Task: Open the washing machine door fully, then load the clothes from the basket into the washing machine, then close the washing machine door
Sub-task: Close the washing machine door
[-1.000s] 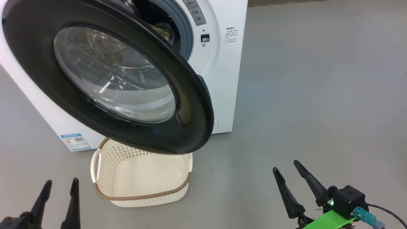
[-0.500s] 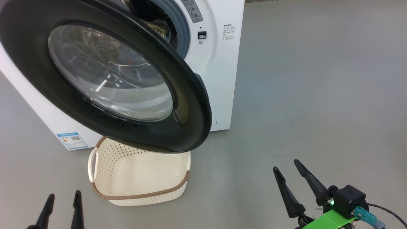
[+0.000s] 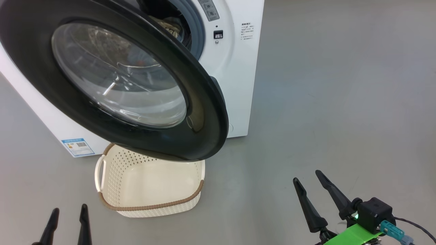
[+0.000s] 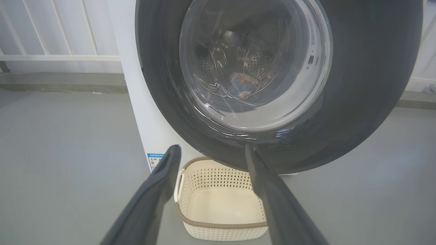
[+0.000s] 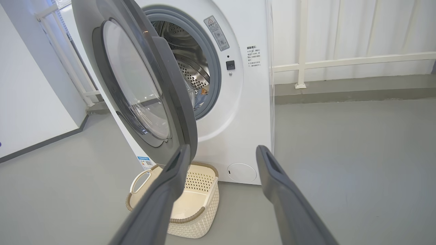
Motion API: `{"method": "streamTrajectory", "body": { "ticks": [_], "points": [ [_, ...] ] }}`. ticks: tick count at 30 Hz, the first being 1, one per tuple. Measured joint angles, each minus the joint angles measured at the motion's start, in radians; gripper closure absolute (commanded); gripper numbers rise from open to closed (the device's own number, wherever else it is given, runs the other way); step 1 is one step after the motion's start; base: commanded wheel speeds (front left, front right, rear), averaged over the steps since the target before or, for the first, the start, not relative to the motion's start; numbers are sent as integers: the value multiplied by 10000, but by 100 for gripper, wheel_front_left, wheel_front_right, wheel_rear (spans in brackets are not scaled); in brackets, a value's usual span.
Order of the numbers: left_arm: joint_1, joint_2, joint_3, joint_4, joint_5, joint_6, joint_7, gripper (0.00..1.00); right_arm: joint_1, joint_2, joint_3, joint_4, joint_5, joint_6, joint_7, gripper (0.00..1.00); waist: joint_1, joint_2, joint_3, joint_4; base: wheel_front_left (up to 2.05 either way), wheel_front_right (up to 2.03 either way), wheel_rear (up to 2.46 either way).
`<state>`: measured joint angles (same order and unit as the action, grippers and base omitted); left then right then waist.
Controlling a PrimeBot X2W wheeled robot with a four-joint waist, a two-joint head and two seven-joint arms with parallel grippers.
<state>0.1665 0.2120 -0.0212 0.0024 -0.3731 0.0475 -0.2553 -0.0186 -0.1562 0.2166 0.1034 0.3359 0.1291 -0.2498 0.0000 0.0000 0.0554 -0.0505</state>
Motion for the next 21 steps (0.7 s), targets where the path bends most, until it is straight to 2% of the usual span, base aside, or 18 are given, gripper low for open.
{"method": "streamTrajectory", "body": {
  "ticks": [21],
  "points": [
    [-1, -510, 441, 4, 529, -453, 0, 0, -4, 10, -27, 31, -15, 0, 0, 0, 0, 0, 3, 44, 0, 0, 0]
  ]
}}
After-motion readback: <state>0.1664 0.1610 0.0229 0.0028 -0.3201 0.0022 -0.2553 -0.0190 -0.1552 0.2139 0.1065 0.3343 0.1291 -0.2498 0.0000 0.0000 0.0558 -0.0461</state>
